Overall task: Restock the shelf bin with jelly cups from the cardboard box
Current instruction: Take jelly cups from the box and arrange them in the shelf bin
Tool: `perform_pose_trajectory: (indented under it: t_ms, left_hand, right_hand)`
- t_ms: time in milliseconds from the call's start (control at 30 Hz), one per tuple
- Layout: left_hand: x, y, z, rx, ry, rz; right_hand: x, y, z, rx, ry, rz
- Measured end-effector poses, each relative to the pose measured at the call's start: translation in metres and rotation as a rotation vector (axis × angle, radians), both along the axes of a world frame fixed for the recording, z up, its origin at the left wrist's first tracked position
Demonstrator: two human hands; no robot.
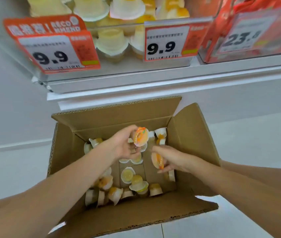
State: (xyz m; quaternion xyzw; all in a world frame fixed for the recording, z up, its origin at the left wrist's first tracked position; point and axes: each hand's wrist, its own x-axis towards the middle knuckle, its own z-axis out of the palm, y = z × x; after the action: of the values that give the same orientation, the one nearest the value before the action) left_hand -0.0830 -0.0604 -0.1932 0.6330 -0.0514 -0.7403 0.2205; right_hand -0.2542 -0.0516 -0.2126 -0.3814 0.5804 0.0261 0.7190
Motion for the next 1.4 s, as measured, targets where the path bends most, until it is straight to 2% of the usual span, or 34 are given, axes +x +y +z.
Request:
perform_pose_trajectory:
  t_ms: [100, 167, 267, 367, 433, 500, 667, 800, 967, 1133, 1267, 1400]
  left_hand:
    - [0.017, 0.013, 0.057, -0.056, 0.156, 0.061]
    - [0.022, 0.026, 0.102, -0.125, 0.194, 0.065]
    - [0.03, 0.042, 0.156, -0.226, 0.259, 0.137]
    - [0.032, 0.052, 0.189, -0.286, 0.348, 0.179]
    - [0.029, 0.053, 0.203, -0.334, 0.381, 0.204]
    - [0.025, 0.052, 0.212, -0.401, 0.411, 0.215]
    - [0.027, 0.045, 0.217, -0.578, 0.567, 0.169]
    - [0.037, 0.03, 0.22, -0.726, 0.603, 0.08]
    - [0.027, 0.021, 0.218, -0.667, 0.416, 0.207]
    - [0.022, 0.018, 0.216, -0.596, 0.371, 0.275]
    - [0.019, 0.02, 0.215, -0.565, 0.323, 0.175]
    - [0.017, 0.015, 0.223, -0.617, 0.149, 0.021]
  right_hand:
    - [0.001, -0.012, 0.047, 0.088, -0.231, -0.326]
    - [-0.002, -0.018, 0.087, -0.002, -0.328, -0.342]
    - [-0.009, -0.018, 0.159, -0.298, -0.431, -0.177]
    - [-0.014, -0.011, 0.22, -0.776, -0.38, -0.01]
    - [-0.009, -0.008, 0.243, -1.066, -0.324, 0.074]
    - [0.001, -0.008, 0.253, -1.19, -0.348, 0.1]
    - [0.025, -0.014, 0.23, -1.248, -0.325, 0.283]
    - [0.024, -0.033, 0.233, -1.167, -0.385, 0.209]
    - [0.026, -0.043, 0.235, -1.187, -0.389, 0.28]
    - [0.028, -0.047, 0.238, -1.132, -0.355, 0.323]
    - [0.029, -0.044, 0.238, -1.142, -0.322, 0.238]
    - [0.029, -0.044, 0.244, -1.188, -0.295, 0.086]
